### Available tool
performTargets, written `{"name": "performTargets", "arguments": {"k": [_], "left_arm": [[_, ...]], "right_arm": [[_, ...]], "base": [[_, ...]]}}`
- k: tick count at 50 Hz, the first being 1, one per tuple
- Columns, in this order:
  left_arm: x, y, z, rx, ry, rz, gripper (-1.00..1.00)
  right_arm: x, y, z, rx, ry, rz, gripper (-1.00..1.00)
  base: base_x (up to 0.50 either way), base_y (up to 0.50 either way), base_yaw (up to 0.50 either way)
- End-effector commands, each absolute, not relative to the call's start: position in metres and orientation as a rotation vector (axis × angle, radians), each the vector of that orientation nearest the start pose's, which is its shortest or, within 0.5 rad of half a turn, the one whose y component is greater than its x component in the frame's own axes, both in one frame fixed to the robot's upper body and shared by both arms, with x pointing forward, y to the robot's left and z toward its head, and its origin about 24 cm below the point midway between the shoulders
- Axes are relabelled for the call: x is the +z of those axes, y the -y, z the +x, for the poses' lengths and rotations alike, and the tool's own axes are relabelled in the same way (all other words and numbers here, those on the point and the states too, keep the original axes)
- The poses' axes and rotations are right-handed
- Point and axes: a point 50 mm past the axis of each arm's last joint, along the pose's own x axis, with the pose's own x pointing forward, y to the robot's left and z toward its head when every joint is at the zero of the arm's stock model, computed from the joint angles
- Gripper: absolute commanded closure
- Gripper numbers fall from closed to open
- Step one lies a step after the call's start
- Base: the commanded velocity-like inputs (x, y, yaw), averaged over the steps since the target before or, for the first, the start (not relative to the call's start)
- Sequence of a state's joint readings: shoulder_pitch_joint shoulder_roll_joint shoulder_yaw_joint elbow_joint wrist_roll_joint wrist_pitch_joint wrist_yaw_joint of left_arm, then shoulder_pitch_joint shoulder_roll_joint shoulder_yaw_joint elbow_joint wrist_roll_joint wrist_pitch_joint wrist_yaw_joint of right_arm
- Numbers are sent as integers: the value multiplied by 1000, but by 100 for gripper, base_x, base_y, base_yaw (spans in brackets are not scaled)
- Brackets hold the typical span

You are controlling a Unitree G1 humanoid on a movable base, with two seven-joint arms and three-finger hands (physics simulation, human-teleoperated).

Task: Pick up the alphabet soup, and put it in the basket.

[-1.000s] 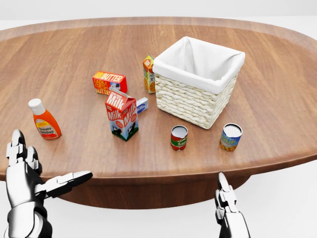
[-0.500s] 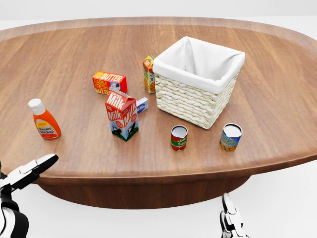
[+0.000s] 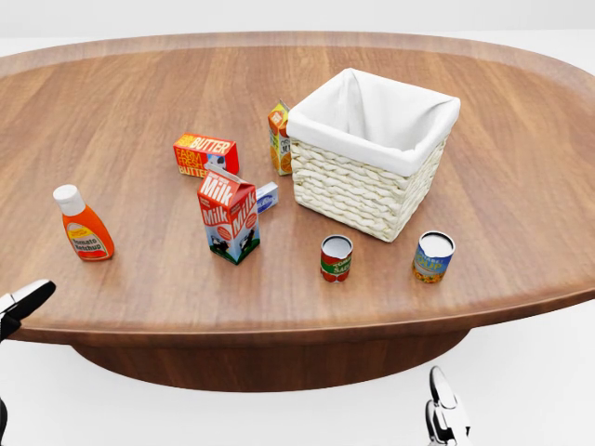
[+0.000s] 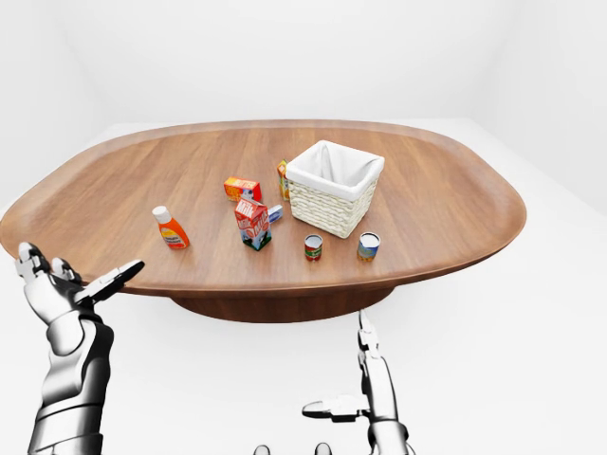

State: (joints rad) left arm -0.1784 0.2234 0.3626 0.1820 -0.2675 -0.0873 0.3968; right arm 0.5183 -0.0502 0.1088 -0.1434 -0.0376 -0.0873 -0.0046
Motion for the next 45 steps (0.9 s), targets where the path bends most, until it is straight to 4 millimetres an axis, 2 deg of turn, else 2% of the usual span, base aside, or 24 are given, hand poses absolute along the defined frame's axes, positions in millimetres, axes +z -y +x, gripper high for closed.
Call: {"name": "performTargets", "arguments": {"k": [1,6,7,12,20,25,26,30,35,38,45], "left_arm": [[74,-308,262,791,131,-134,-100],[64,-308,268,787,80,-135,-100],[60,-309,270,786,57,-137,-100],[52,-308,274,776,13,-136,-100],[60,-308,269,784,60,-133,-100],[62,-316,267,809,63,-144,-100],[59,-323,265,830,49,-166,-100],[61,-332,263,855,52,-170,-100],[62,-352,254,906,48,-191,-100],[67,-357,251,920,69,-204,-100],[95,-368,241,939,200,-234,-100]], "right_arm": [[-11,158,134,-26,-266,-73,-100],[-9,161,133,-53,-262,-113,-100],[-3,161,132,-71,-240,-150,-100],[20,161,131,-83,-154,-125,-100],[53,159,129,-79,-29,-122,-100],[67,158,128,-62,23,-78,-100],[72,158,128,-64,45,-93,-100],[74,157,130,-57,58,-92,-100],[84,157,131,-53,104,-101,-100],[89,158,131,-55,127,-100,-100],[99,157,131,-60,170,-101,-100]], "base": [[0,0,0],[0,0,0],[0,0,0],[0,0,0],[0,0,0],[0,0,0],[0,0,0],[0,0,0],[0,0,0],[0,0,0],[0,0,0]]}}
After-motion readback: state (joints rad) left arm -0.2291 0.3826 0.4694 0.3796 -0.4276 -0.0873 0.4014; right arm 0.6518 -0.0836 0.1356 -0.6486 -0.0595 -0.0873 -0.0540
